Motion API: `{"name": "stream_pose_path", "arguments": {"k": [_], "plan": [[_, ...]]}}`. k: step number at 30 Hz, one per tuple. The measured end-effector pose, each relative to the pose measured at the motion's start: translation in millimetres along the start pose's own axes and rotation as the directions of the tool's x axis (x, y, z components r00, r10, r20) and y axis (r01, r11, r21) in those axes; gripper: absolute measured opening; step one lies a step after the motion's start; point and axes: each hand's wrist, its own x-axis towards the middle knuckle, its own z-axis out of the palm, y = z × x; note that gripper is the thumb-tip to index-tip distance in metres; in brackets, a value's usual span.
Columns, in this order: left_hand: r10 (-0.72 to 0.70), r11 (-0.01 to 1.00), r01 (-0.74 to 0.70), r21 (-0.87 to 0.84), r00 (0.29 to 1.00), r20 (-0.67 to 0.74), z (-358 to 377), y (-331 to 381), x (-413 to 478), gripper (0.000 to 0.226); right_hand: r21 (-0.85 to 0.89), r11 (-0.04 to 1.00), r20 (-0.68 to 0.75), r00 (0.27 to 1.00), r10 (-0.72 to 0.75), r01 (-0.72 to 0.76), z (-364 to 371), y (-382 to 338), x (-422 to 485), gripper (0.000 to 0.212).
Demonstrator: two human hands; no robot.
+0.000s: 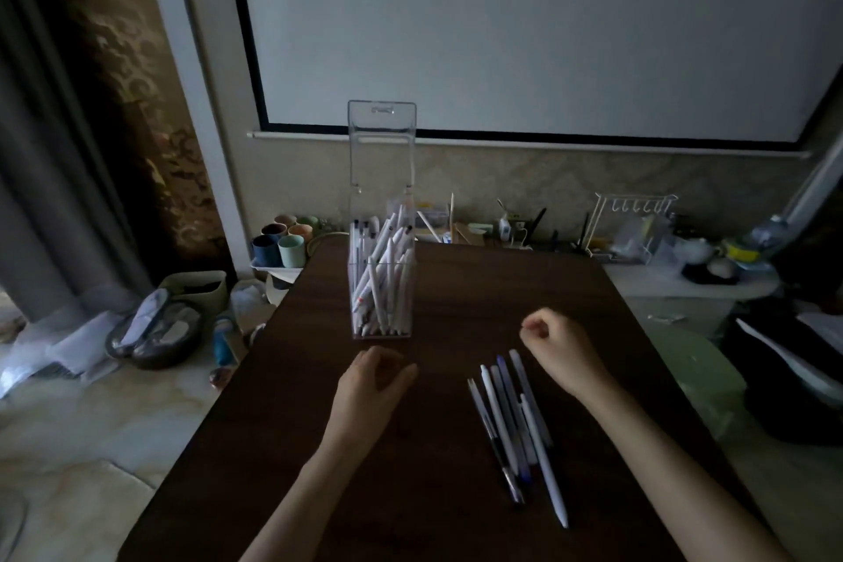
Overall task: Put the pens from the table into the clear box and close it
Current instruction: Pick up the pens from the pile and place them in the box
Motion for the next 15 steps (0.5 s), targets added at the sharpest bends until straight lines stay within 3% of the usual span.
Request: {"name": "stream_pose_path", "arguments": {"k": [3, 7, 9, 13, 15], "plan": [[-0.033, 0.994, 0.021, 0.106, 0.993, 0.114, 27.0, 7.5, -13.0, 0.031, -0.116, 0.981, 0.100, 0.981, 0.166, -0.154, -4.8, 28.4, -26.3, 0.036], [-0.086, 0.934, 0.008, 0.357, 0.975, 0.203, 61.5, 24.1, -28.7, 0.052, -0.219, 0.964, 0.332, 0.918, 0.219, -0.151, 3.0, 38.7, -46.6, 0.059], [-0.110, 0.896, 0.012, 0.444, 0.974, 0.196, 77.2, 29.6, -36.8, 0.064, -0.210, 0.965, 0.294, 0.931, 0.215, -0.157, 8.0, 43.5, -48.5, 0.056], [-0.119, 0.847, 0.047, 0.530, 0.987, 0.104, 98.3, 35.1, -43.8, 0.080, -0.137, 0.981, 0.039, 0.989, 0.144, -0.137, 17.7, 55.8, -45.9, 0.041], [-0.134, 0.832, 0.074, 0.550, 0.989, 0.070, 105.0, 38.3, -43.1, 0.082, -0.138, 0.978, 0.023, 0.987, 0.159, -0.155, 20.2, 54.7, -43.1, 0.041]]}}
